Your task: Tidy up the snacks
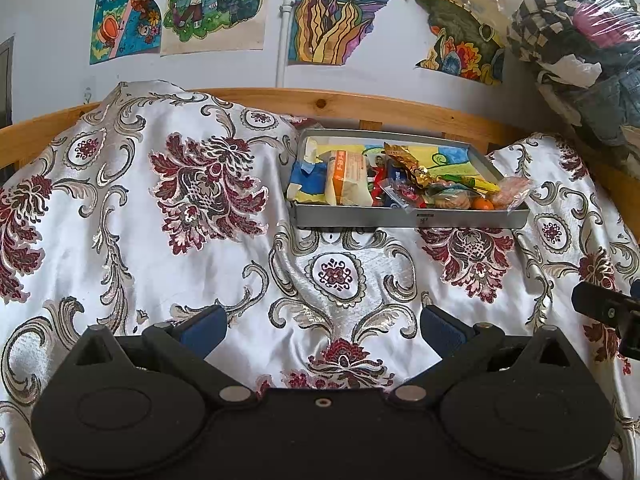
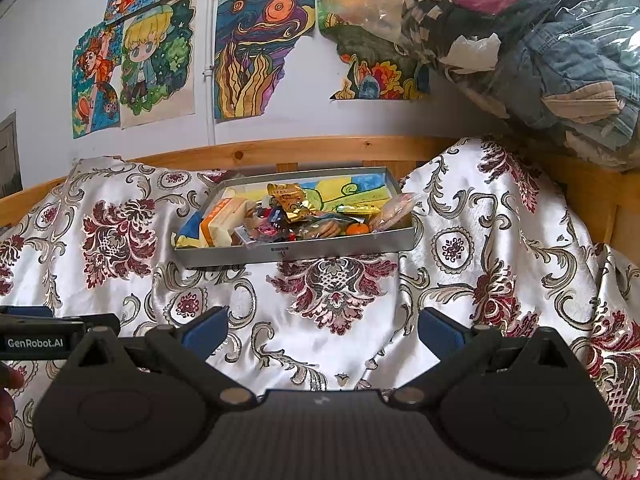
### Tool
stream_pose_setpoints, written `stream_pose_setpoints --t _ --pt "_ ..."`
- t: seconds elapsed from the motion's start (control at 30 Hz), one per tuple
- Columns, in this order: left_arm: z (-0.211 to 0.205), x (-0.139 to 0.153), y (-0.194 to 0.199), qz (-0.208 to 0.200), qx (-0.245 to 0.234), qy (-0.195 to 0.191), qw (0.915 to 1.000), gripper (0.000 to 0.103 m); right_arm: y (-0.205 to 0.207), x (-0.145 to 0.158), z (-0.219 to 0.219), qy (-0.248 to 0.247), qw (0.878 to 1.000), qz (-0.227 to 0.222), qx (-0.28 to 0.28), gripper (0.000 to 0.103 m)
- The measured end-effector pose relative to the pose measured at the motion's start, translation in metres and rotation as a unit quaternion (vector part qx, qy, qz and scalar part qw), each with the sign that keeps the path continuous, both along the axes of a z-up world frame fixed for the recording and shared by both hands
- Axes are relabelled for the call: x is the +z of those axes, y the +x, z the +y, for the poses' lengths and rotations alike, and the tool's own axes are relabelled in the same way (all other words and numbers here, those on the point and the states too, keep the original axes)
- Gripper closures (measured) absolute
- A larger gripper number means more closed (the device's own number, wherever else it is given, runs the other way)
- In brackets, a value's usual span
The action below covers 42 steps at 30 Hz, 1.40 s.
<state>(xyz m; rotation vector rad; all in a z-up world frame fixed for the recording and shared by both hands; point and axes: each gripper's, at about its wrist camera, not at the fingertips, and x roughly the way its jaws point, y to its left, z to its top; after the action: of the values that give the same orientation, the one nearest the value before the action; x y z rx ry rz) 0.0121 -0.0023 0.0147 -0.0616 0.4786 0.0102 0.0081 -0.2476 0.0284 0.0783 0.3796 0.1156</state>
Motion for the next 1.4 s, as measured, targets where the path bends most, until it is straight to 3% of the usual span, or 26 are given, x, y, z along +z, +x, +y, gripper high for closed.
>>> stream_pose_setpoints --t 1.03,1.4 --pt "0.0000 0.0014 0.0006 0.001 0.000 -0.001 1.0000 0.001 0.0008 -0.0015 0.0001 -0.001 1.000 0.005 0.004 0.000" --pt "-0.0035 -0.0037 -0.0004 0.018 0.010 0.013 0.9997 0.001 0.0008 -0.0023 -0.0021 0.001 1.000 0.004 -0.003 0.000"
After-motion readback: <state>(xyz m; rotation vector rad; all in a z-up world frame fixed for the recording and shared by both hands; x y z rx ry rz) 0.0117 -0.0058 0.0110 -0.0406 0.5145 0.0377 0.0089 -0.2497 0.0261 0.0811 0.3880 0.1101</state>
